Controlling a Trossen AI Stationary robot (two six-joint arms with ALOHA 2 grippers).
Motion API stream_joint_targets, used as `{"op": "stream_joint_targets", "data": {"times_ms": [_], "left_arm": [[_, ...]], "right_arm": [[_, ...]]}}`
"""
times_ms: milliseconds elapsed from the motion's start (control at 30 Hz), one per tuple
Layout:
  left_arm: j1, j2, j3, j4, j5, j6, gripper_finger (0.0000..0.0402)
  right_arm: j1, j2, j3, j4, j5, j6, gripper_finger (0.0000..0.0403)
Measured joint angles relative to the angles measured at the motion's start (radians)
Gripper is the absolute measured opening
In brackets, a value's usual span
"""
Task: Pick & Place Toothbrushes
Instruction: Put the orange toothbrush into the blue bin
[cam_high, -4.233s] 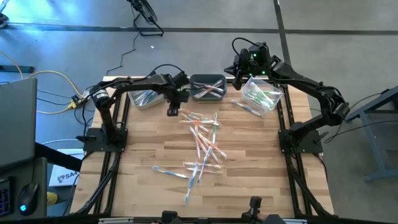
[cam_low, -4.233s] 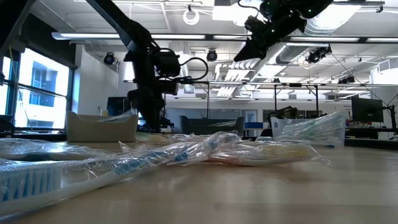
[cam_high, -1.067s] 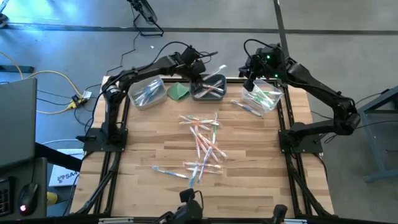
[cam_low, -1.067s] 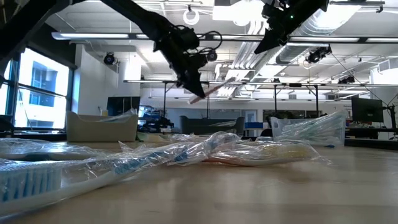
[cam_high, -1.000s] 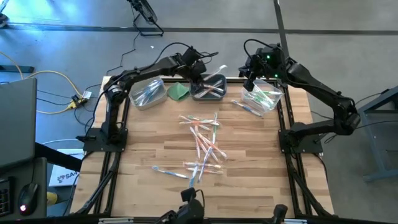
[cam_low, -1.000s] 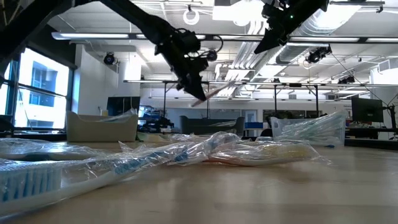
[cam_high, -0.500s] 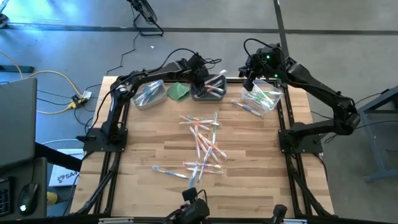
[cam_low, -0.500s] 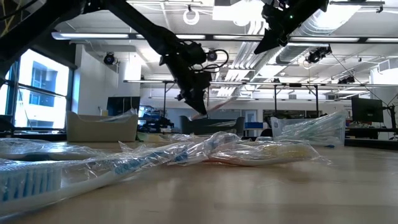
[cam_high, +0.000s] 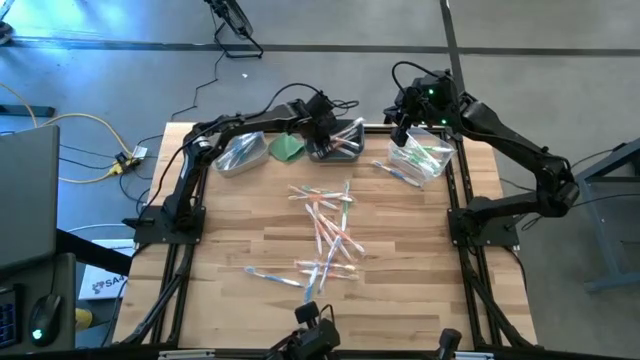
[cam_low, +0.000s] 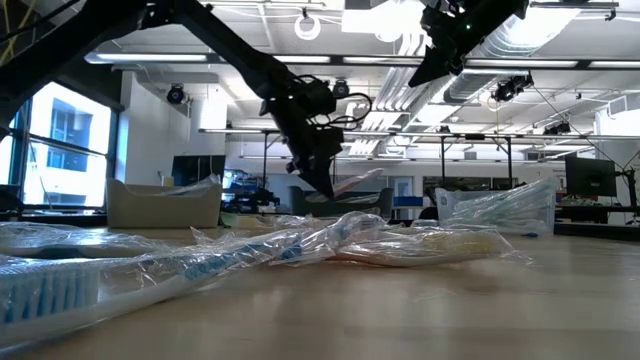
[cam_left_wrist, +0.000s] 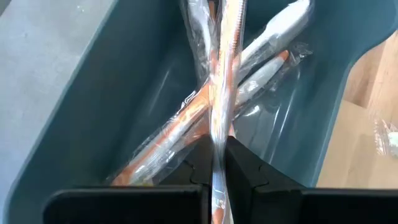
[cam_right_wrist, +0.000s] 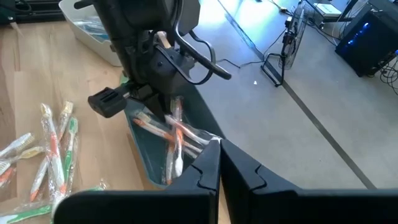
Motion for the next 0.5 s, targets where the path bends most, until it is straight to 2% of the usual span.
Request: {"op": "stream_joint_targets", "data": {"times_ms": [500], "left_arm": [[-0.001,-0.002,0.0,0.011,-0.041,-0.006,0.0105]], "right_arm": [[0.0,0.0,0.0,0.0,0.002,0.0,0.0004]]}}
